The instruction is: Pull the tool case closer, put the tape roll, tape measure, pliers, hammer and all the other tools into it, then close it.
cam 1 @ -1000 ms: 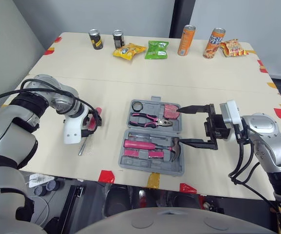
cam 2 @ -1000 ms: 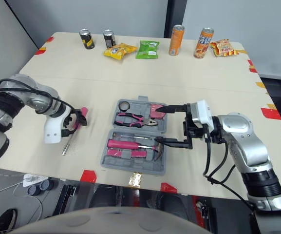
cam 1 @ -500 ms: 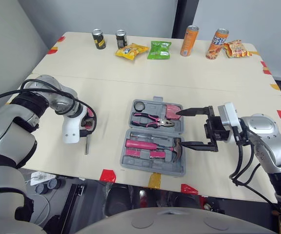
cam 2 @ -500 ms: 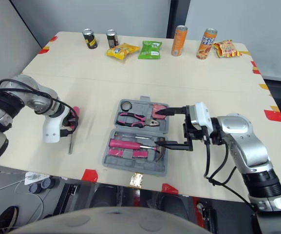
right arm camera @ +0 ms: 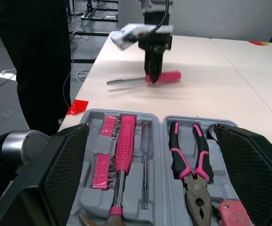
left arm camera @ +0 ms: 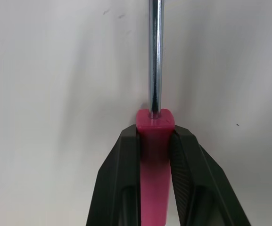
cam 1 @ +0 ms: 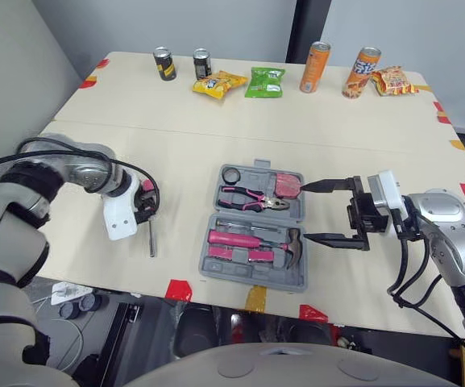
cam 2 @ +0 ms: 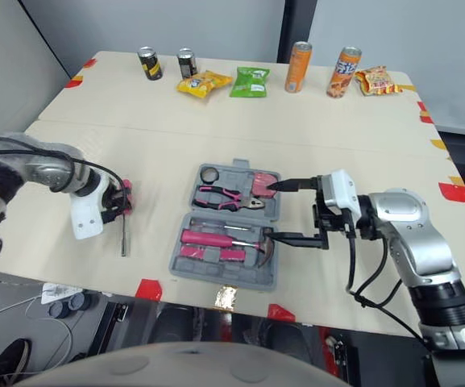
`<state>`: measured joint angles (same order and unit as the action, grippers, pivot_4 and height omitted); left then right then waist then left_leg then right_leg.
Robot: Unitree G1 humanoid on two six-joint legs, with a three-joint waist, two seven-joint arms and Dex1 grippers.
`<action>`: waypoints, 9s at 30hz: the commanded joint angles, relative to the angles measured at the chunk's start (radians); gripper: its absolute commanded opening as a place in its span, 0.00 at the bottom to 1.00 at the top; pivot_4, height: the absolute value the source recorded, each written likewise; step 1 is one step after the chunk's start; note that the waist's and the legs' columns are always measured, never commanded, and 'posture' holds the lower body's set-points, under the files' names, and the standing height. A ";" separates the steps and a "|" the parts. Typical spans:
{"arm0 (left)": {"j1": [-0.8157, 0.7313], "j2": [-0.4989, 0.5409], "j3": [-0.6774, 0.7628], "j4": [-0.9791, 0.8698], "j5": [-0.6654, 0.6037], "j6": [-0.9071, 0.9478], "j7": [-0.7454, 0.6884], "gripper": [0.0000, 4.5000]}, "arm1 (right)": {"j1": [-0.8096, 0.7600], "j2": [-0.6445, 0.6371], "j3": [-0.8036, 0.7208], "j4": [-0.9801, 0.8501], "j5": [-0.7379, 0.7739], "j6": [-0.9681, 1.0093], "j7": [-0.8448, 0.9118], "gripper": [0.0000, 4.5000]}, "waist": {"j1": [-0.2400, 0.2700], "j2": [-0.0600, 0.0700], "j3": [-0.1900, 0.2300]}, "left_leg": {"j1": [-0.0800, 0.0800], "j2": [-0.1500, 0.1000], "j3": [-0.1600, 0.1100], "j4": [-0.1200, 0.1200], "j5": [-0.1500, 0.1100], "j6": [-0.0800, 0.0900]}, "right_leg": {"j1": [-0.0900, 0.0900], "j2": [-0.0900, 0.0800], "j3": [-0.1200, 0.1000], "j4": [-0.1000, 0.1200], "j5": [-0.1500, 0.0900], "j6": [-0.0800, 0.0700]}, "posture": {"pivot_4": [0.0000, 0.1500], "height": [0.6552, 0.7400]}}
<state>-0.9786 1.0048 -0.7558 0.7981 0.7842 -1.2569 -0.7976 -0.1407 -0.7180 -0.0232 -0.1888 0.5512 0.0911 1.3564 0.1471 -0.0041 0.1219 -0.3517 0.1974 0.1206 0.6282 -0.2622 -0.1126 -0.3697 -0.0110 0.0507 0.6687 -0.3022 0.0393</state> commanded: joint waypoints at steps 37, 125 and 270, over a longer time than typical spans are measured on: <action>0.810 -0.654 1.131 -1.271 -0.948 2.871 0.388 0.07 | -0.003 0.013 -0.017 -0.010 0.031 0.011 0.005 1.00 | -0.053 0.011 -0.008 | -0.008 -0.002 -0.012 0.001 0.000 0.001 | 0.007 -0.006 -0.009 -0.017 0.000 0.000 | 1.00 1.00; 1.226 -0.890 0.980 -1.214 -0.959 1.839 0.708 0.13 | 0.025 -0.007 -0.035 -0.051 0.044 0.023 -0.018 1.00 | -0.081 0.018 -0.007 | -0.013 -0.006 -0.032 -0.003 0.002 0.005 | 0.023 -0.011 -0.027 -0.036 0.002 0.002 | 1.00 1.00; 0.743 -0.357 0.335 -0.986 -1.036 1.404 -0.442 0.01 | 0.160 -0.135 -0.112 0.007 -0.003 -0.086 0.100 1.00 | -0.052 0.018 -0.007 | -0.014 -0.006 -0.031 0.004 0.002 0.005 | 0.019 -0.009 -0.025 -0.020 0.001 0.002 | 1.00 1.00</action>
<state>-0.2468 0.6495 -0.4138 -0.2108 -0.2738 0.2261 -1.2178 0.0280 -0.8502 -0.1189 -0.1660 0.5407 0.0106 1.4560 0.0948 0.0142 0.1151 -0.3652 0.1916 0.0897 0.6319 -0.2601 -0.1079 -0.3505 -0.0201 0.0261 0.6485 -0.3009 0.0410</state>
